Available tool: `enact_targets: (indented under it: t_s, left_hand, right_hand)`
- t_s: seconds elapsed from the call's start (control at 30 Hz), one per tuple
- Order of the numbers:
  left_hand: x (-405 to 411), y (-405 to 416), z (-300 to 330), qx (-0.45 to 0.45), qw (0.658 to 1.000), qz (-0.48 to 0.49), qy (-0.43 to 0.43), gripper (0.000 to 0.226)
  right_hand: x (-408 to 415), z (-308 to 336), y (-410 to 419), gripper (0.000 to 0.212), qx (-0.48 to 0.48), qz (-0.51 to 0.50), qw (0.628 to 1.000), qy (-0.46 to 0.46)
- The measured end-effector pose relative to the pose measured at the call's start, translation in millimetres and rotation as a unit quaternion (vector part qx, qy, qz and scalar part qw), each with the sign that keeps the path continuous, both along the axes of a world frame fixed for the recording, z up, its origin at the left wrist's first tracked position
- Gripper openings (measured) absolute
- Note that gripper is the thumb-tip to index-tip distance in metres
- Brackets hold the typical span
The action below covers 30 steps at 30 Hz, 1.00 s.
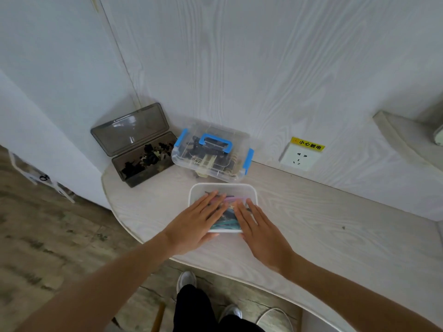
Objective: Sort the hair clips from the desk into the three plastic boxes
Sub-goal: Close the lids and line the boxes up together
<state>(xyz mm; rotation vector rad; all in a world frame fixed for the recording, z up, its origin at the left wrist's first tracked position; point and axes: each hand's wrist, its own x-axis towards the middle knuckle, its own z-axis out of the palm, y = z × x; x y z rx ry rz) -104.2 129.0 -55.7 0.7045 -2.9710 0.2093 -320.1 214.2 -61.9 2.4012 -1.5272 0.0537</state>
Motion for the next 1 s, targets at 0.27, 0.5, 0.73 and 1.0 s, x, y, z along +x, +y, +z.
enact_targets:
  t_s: [0.27, 0.5, 0.73, 1.0]
  left_hand:
    - [-2.8, -3.3, 3.6, 0.003, 0.999, 0.019, -0.026, 0.074]
    - [1.8, 15.1, 23.1, 0.226, 0.940, 0.224, 0.123, 0.078]
    - [3.0, 24.7, 34.4, 0.517, 0.634, 0.522, 0.239, 0.042]
    - [50.0, 27.6, 116.5, 0.643, 0.614, 0.416, 0.189, 0.024]
  right_hand:
    - [4.3, 1.4, -0.1, 0.057, 0.030, -0.021, 0.999, -0.027]
    - [0.9, 39.7, -3.0, 0.050, 0.146, -0.156, 0.929, -0.301]
    - [-0.3, 71.2, -25.7, 0.037, 0.471, -0.404, 0.605, -0.499]
    - [-29.1, 109.8, -14.3, 0.026, 0.598, -0.239, 0.607, -0.466]
